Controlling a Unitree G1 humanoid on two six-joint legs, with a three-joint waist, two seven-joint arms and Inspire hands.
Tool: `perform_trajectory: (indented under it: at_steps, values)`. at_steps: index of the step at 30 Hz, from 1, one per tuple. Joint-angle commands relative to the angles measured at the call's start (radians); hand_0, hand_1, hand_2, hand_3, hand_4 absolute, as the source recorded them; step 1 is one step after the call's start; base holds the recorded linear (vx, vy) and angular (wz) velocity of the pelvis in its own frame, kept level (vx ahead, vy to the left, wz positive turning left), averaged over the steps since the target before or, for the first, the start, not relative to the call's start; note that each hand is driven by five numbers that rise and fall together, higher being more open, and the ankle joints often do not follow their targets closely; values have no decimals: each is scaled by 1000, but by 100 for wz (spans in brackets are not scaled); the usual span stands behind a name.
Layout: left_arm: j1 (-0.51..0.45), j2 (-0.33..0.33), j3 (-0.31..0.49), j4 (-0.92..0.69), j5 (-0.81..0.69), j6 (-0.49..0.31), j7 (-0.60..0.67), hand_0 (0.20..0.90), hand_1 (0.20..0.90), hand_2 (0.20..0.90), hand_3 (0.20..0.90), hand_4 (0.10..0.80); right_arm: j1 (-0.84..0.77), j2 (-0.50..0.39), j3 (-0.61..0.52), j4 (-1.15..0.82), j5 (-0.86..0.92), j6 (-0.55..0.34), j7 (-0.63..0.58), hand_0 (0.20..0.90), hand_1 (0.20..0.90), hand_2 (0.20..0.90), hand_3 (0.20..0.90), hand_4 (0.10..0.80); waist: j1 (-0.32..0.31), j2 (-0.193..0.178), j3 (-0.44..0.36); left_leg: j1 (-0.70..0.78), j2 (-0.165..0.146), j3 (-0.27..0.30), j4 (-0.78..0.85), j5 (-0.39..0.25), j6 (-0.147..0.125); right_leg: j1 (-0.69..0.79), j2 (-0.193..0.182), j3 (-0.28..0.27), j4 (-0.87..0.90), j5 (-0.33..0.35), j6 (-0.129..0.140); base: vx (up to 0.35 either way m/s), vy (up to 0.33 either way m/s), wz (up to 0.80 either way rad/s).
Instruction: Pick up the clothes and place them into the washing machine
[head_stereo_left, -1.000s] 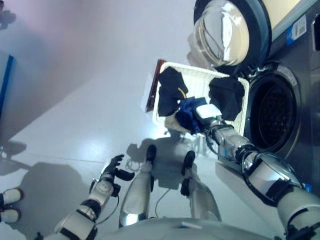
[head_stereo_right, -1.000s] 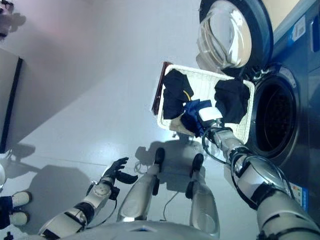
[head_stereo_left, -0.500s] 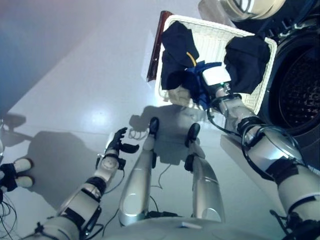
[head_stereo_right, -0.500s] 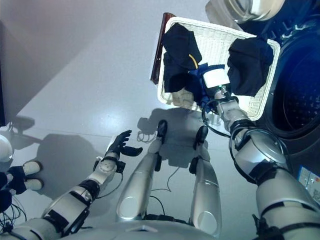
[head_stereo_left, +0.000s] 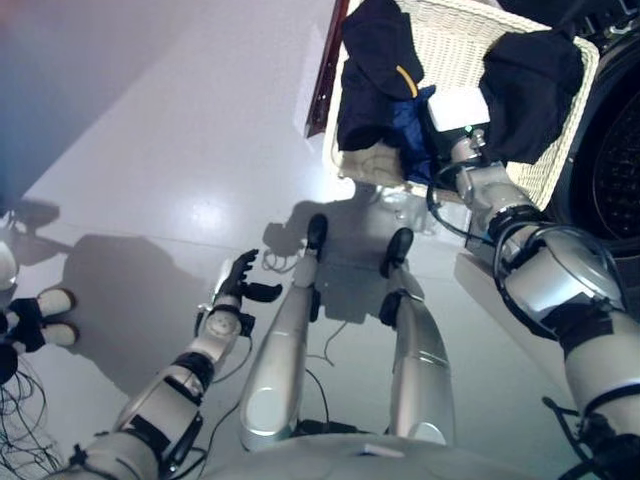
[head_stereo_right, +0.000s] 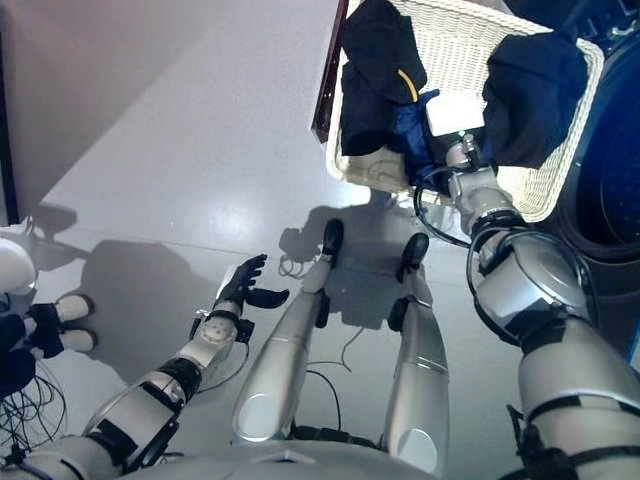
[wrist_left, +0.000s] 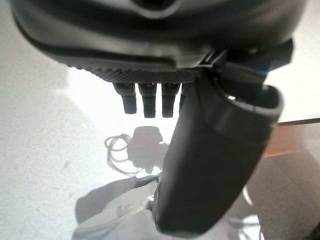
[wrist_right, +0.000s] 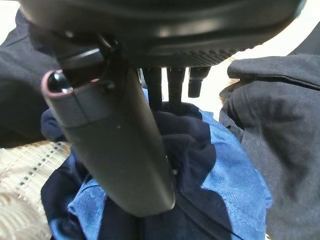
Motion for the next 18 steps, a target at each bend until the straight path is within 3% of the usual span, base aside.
perform_trajectory:
  at_steps: [1,18]
  values:
    - [16,17,0,-12,-20,-12,31,900,900,900,900,800,-46,-49,41,105,14,5,43,300,300,300,300,400,32,72,25,-51,-46,26,16,-3,-9,35,-17,61,56,-65,66,-7,19,4]
    - [19,1,-22,14,10,-7,44,900,900,900,900,800,-18,-60,18,64,29,4,3,300,300,300,300,400,9,61,36,-4,-44,38,15,-7,-5,77,-4,83,38,-57,66,-1,-1,-1]
